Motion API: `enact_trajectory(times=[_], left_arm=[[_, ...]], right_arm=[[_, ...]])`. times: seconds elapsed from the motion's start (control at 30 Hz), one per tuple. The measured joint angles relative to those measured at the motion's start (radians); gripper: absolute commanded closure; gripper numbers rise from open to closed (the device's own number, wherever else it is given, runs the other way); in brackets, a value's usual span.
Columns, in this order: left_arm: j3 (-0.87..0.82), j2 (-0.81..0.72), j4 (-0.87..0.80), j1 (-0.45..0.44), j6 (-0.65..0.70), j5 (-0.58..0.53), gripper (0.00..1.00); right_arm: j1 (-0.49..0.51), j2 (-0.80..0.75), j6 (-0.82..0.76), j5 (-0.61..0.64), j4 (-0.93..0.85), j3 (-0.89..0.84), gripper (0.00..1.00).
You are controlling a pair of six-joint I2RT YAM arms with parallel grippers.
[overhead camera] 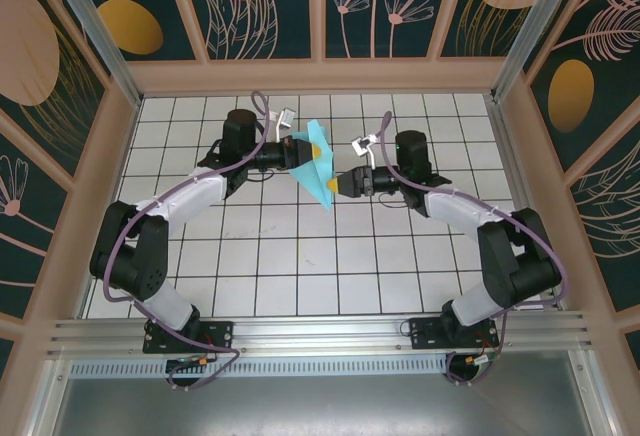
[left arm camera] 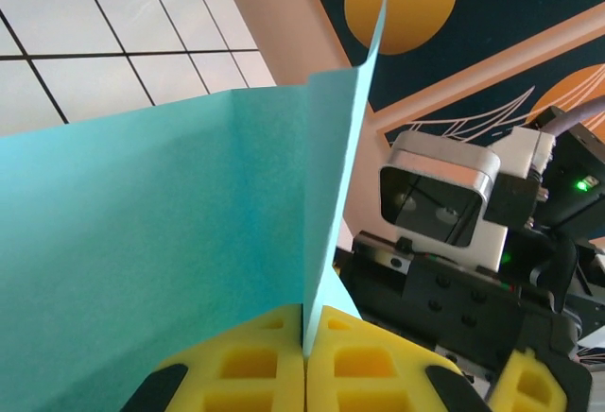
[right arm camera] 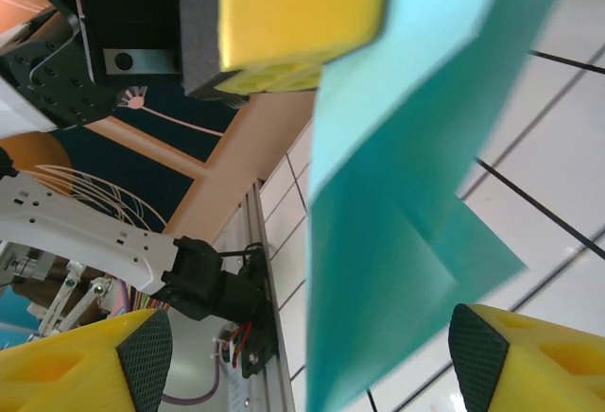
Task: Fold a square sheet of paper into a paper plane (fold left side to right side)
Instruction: Turn over the paper at the center of the table.
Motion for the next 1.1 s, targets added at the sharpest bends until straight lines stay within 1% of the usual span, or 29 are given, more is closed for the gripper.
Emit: enact_trajectory(times=[0.07, 0.13, 0.3, 0.37, 0.4, 0.43, 0.5, 0.6, 0.63, 0.7, 0.8, 0.9, 0.93, 1.0, 1.1], left_arm=[[0.000, 0.000, 0.007, 0.000, -0.004, 0.000, 0.92], [0.000, 0.000, 0.013, 0.000, -0.009, 0.000, 0.91], [0.000, -0.002, 0.015, 0.000, -0.022, 0.000, 0.89], [0.000, -0.002, 0.016, 0.000, -0.023, 0.000, 0.87], [0.000, -0.002, 0.016, 0.000, -0.024, 0.000, 0.86], [0.000, -0.002, 0.015, 0.000, -0.023, -0.002, 0.84], [0.000, -0.002, 0.013, 0.000, -0.019, -0.006, 0.77], [0.000, -0.009, -0.011, 0.000, 0.004, -0.031, 0.67], [0.001, -0.014, -0.026, 0.002, 0.014, -0.042, 0.62], [0.002, -0.030, -0.057, 0.009, 0.034, -0.065, 0.55], [0.002, -0.070, -0.111, 0.036, 0.071, -0.107, 0.47], [0.002, -0.131, -0.177, 0.070, 0.114, -0.173, 0.40], [0.002, -0.155, -0.201, 0.079, 0.133, -0.209, 0.38], [0.002, -0.211, -0.261, 0.092, 0.171, -0.316, 0.35], [-0.012, -0.304, -0.321, 0.094, 0.212, -0.510, 0.32]], right_arm=[[0.013, 0.021, 0.032, 0.002, 0.050, 0.000, 0.23], [0.015, 0.041, 0.062, 0.003, 0.088, 0.000, 0.29], [0.024, 0.077, 0.120, 0.005, 0.155, 0.000, 0.58], [0.027, 0.077, 0.130, 0.008, 0.163, 0.000, 0.66], [0.028, 0.077, 0.132, 0.009, 0.166, 0.000, 0.73], [0.028, 0.077, 0.132, 0.010, 0.167, 0.000, 0.79], [0.027, 0.077, 0.126, 0.013, 0.161, 0.000, 0.86], [0.026, 0.077, 0.112, 0.026, 0.138, 0.000, 0.87], [0.024, 0.077, 0.101, 0.031, 0.121, 0.000, 0.87], [0.019, 0.076, 0.069, 0.047, 0.068, 0.003, 0.87], [0.009, 0.072, -0.008, 0.095, -0.076, 0.030, 0.87], [0.007, 0.059, -0.097, 0.190, -0.256, 0.094, 0.88], [0.009, 0.051, -0.125, 0.239, -0.316, 0.118, 0.88], [0.024, 0.038, -0.170, 0.381, -0.450, 0.180, 0.88], [0.085, 0.037, -0.202, 0.675, -0.653, 0.296, 0.87]])
